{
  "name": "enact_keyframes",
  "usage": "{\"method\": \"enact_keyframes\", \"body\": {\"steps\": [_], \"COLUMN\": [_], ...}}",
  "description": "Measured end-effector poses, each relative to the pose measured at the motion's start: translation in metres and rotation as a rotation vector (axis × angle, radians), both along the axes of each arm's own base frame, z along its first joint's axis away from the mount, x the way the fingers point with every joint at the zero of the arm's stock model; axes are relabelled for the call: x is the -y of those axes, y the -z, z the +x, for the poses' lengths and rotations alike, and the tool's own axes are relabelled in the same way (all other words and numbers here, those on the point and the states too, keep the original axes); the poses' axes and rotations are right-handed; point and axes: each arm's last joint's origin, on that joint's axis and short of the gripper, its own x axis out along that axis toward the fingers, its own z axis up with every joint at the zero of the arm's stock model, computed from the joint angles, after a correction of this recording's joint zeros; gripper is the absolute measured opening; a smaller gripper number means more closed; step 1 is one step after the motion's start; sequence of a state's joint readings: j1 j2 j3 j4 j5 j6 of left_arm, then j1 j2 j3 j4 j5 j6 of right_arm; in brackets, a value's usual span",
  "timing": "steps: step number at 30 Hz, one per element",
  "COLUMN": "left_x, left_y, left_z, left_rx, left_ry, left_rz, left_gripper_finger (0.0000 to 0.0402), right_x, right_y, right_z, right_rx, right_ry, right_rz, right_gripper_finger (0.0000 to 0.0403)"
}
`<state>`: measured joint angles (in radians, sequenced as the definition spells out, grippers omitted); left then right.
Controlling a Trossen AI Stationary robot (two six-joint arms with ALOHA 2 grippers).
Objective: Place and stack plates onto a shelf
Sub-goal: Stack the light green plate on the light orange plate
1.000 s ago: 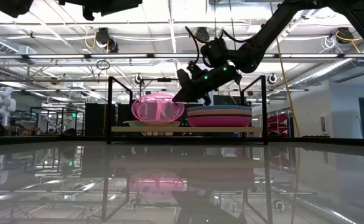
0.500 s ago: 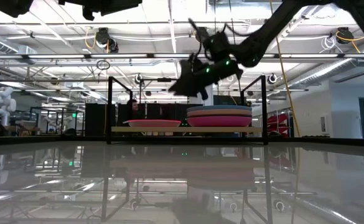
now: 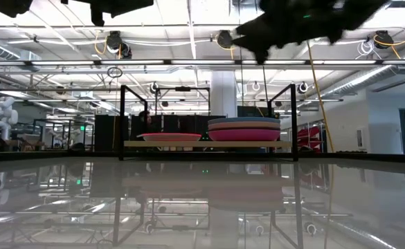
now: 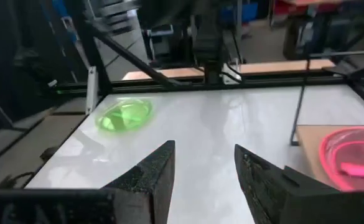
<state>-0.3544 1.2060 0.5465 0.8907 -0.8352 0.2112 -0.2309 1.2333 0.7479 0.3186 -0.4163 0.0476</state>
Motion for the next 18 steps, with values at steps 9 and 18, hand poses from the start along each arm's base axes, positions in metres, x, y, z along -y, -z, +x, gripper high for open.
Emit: {"method": "enact_keyframes", "body": {"steps": [9,18], "left_x": [0.0,-0.004], "left_y": [0.001,-0.012], "left_z": [0.0,0.0], "left_rx": [0.018,0.079], "left_ry": [0.009,-0.004], "left_rz": [-0.052,-0.081], "left_gripper_finger": [0.0099,0.0099], "right_x": [-0.063,-0.075], "right_y": [0.048,0.059], "right_z": [-0.079,-0.103], "right_rx": [0.153,0.187], "right_ry": [-0.067,-0.139], "right_rz": [-0.013,0.021], "right_gripper_finger": [0.0146,0.0146]}}
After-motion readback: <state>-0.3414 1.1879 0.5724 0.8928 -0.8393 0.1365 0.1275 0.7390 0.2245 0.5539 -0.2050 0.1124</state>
